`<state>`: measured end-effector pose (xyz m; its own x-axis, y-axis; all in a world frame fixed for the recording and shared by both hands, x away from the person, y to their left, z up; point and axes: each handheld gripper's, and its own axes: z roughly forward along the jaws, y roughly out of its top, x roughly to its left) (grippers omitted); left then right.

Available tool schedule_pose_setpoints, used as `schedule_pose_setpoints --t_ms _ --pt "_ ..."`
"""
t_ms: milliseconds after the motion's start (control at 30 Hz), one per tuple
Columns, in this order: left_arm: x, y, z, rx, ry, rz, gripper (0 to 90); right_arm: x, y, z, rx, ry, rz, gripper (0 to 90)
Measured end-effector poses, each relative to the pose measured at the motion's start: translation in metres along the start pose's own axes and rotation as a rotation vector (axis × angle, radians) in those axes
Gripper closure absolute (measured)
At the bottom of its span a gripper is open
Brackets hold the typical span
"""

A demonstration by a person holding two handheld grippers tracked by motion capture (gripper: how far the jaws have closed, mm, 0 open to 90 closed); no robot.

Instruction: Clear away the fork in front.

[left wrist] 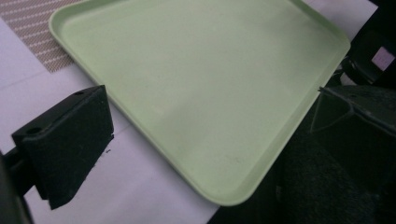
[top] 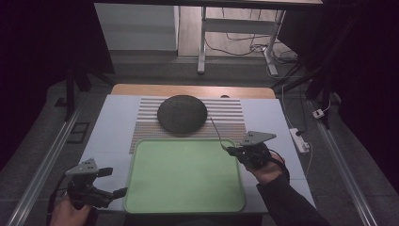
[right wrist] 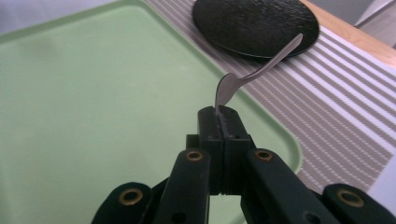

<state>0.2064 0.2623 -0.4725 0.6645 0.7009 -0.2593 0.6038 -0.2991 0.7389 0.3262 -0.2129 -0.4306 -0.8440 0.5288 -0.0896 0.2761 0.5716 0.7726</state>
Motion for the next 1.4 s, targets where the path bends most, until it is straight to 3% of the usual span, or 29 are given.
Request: schedule_pose_setpoints --t_ms 367,867,1033,1300,1400 --pt "-0.008 0.032 0.027 0.051 -0.003 0.107 0.0 0.019 -0.009 -0.013 -0.034 0.132 0.041 90.0" --pt "-0.019 0.084 0.069 0.117 -0.089 0.252 0.0 0.055 -0.012 -0.019 -0.05 0.29 0.002 90.0" --pt "-0.023 0.098 0.081 0.115 -0.115 0.288 0.0 0.065 -0.013 -0.017 -0.052 0.356 -0.001 90.0" --pt "-0.033 0.114 0.101 0.141 -0.16 0.408 0.0 0.074 -0.011 -0.016 -0.053 0.41 -0.025 90.0" --pt "-0.036 0.118 0.11 0.161 -0.199 0.447 0.0 0.077 -0.009 -0.015 -0.053 0.443 -0.038 90.0"
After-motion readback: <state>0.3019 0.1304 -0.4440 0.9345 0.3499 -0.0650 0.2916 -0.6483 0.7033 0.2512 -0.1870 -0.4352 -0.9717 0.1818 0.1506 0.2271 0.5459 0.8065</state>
